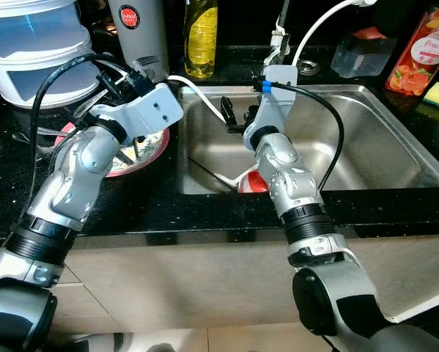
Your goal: Kitchen organization
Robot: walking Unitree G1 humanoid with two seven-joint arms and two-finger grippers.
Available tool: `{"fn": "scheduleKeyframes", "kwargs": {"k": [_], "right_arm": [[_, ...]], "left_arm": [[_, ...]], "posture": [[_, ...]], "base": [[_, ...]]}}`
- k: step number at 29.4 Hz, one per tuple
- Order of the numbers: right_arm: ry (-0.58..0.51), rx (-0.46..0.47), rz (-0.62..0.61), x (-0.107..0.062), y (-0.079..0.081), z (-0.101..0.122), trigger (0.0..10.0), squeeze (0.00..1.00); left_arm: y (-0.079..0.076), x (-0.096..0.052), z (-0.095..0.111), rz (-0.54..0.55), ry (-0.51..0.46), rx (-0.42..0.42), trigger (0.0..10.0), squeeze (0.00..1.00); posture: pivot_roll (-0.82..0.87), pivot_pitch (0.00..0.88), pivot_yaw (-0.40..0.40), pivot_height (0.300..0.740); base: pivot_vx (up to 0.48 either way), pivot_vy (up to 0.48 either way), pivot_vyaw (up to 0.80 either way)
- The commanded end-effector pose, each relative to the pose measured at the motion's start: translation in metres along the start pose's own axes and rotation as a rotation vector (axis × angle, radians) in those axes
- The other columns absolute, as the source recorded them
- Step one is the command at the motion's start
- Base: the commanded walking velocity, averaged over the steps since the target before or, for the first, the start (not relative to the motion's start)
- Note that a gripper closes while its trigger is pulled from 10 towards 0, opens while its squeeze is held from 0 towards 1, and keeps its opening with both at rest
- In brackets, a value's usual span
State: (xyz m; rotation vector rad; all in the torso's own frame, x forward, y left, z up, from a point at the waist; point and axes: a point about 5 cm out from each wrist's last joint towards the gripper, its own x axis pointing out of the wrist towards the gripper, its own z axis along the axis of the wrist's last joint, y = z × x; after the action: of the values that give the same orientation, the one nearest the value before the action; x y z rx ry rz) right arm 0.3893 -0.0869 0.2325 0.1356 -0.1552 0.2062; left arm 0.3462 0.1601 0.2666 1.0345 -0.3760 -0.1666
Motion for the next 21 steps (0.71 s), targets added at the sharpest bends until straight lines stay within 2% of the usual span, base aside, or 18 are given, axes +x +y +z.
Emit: {"fn": "scheduleKeyframes", "kwargs": {"k": [1,14,15,17,18,21], "right_arm": [[0.001,0.005,-0.001,0.001,0.001,0.0,10.0,0.0],[0.0,0.005,-0.007,0.0,0.001,0.0,10.0,0.0],[0.0,0.005,-0.01,0.0,0.0,-0.001,10.0,0.0],[0.0,0.005,-0.011,0.0,0.0,-0.001,10.0,0.0],[0.0,0.006,-0.012,0.0,0.0,-0.001,10.0,0.0],[-0.001,0.006,-0.014,0.0,0.0,-0.001,10.0,0.0]], "left_arm": [[-0.001,0.006,0.011,0.012,-0.046,0.018,10.0,0.0],[-0.009,0.022,0.029,-0.032,-0.12,0.019,10.0,0.0],[-0.019,0.027,0.033,-0.082,-0.128,-0.018,10.0,0.0],[-0.023,0.03,0.035,-0.105,-0.134,-0.03,10.0,0.0],[-0.032,0.035,0.046,-0.143,-0.171,-0.046,10.0,0.0],[-0.038,0.038,0.054,-0.175,-0.206,-0.07,10.0,0.0]], "posture": [[0.22,0.0,0.008,0.74],[0.21,0.0,0.017,0.74],[0.21,0.0,0.019,0.74],[0.21,0.0,0.019,0.74],[0.21,0.0,0.022,0.74],[0.21,0.0,0.025,0.74]], "base": [[0.0,0.0,0.0],[0.0,0.0,0.0],[0.0,0.0,0.0],[0.0,0.0,0.0],[0.0,0.0,0.0],[0.0,0.0,0.0]]}}
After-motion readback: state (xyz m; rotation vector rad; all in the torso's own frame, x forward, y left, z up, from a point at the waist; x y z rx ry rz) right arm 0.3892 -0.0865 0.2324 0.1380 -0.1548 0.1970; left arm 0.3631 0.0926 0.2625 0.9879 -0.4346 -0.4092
